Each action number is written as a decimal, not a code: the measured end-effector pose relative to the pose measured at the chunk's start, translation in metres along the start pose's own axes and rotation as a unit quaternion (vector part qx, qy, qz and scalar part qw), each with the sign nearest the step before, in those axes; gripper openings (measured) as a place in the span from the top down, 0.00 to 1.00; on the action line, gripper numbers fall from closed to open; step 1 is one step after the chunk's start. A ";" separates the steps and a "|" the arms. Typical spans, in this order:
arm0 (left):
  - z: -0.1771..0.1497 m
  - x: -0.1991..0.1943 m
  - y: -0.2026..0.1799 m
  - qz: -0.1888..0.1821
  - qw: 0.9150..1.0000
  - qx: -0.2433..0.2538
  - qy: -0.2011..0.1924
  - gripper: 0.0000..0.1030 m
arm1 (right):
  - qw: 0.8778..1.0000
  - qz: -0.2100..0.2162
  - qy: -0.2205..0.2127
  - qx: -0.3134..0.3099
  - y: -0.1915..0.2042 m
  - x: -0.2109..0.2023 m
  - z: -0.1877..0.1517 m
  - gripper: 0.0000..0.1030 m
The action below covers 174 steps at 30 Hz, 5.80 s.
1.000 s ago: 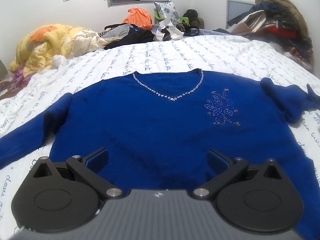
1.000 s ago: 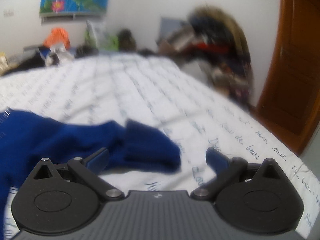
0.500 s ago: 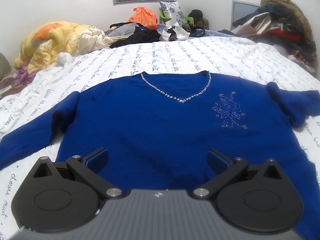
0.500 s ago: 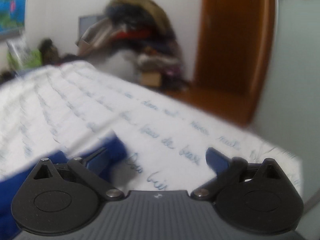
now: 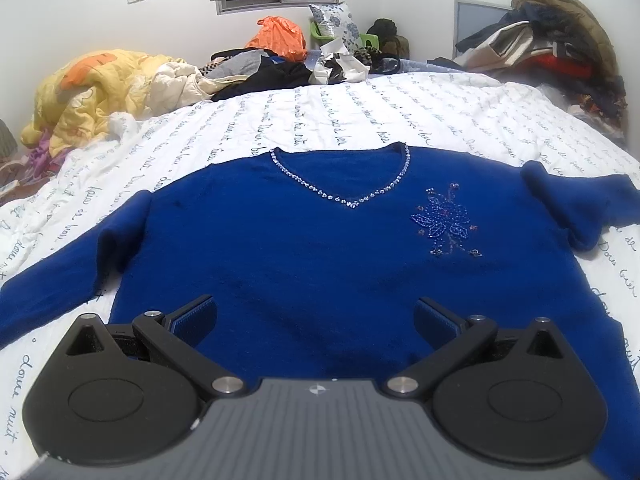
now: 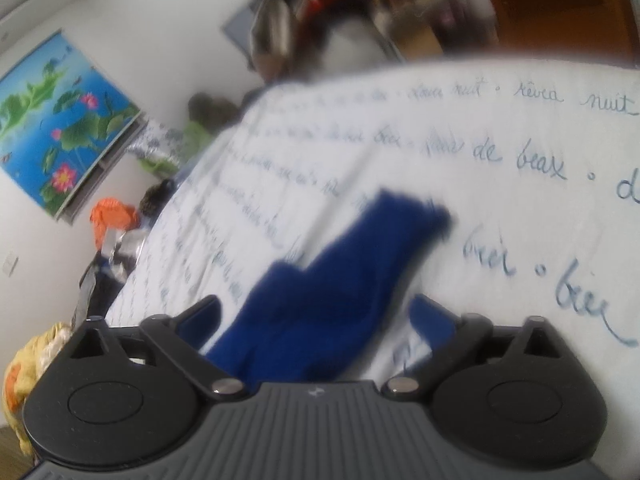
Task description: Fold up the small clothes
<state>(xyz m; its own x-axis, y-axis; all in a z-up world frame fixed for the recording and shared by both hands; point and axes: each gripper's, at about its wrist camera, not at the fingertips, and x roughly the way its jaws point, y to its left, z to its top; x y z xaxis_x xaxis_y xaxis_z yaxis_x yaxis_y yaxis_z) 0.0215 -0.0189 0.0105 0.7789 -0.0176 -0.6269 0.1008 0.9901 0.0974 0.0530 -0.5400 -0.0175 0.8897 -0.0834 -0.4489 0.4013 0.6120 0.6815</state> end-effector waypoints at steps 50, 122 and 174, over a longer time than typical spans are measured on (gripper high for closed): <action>-0.011 0.007 0.044 0.034 0.998 -0.050 0.015 0.00 | 0.878 0.116 -0.038 -0.463 0.297 -0.050 -0.217 0.94; -0.096 -0.001 0.347 -0.082 0.751 -0.649 -0.091 0.27 | 0.841 0.243 0.142 -0.462 0.327 -0.062 -0.312 0.30; 0.023 0.030 0.172 0.171 0.981 -0.072 -0.057 0.09 | 0.787 0.188 0.101 -0.579 0.357 -0.008 -0.350 0.25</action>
<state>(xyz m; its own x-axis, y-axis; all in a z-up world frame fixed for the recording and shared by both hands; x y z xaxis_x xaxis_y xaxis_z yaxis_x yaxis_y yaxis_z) 0.0760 0.1479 0.0262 0.8170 0.3112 -0.4854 -0.2603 0.9503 0.1711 0.1124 -0.0454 0.0270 0.7987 0.3304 -0.5029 -0.4537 0.8797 -0.1427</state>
